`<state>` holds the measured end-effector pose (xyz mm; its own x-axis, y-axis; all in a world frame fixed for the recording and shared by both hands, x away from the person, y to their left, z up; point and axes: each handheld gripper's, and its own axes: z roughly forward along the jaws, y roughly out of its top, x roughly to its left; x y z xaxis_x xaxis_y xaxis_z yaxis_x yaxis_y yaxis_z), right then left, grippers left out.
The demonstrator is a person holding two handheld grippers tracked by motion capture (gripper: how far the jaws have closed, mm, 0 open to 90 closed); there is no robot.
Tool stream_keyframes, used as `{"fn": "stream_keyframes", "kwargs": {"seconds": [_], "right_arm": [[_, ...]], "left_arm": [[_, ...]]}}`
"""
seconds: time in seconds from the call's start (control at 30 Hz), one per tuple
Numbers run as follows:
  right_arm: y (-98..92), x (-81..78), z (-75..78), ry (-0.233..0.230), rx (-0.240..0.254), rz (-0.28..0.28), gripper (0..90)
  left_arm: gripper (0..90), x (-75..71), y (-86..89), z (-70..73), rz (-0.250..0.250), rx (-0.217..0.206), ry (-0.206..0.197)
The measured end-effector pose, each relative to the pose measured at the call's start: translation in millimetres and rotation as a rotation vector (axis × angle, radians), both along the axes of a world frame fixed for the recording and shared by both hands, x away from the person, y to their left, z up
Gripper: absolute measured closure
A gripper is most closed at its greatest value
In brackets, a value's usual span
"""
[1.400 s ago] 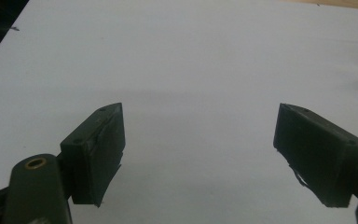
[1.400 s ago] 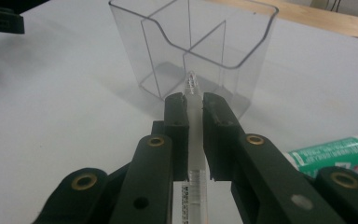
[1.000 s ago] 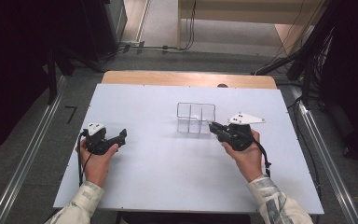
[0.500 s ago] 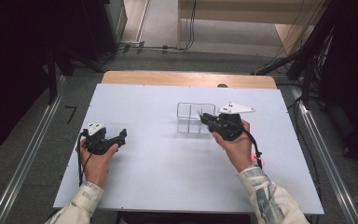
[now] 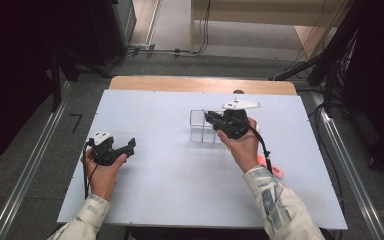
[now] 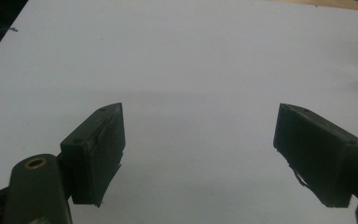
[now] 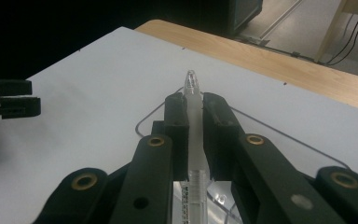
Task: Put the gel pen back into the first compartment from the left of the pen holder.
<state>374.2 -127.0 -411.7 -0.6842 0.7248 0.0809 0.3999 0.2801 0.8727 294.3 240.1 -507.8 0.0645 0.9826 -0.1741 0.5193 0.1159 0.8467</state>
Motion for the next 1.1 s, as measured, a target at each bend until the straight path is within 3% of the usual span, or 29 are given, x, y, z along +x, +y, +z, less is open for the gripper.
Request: {"fn": "stream_keyframes", "kwargs": {"seconds": [1.1], "right_arm": [[54.3, 53.5, 19.1, 0.015, -0.007, -0.027, 79.0]], "left_arm": [[17.3, 0.1, 0.0, 0.4, -0.012, 0.000, -0.004]]}}
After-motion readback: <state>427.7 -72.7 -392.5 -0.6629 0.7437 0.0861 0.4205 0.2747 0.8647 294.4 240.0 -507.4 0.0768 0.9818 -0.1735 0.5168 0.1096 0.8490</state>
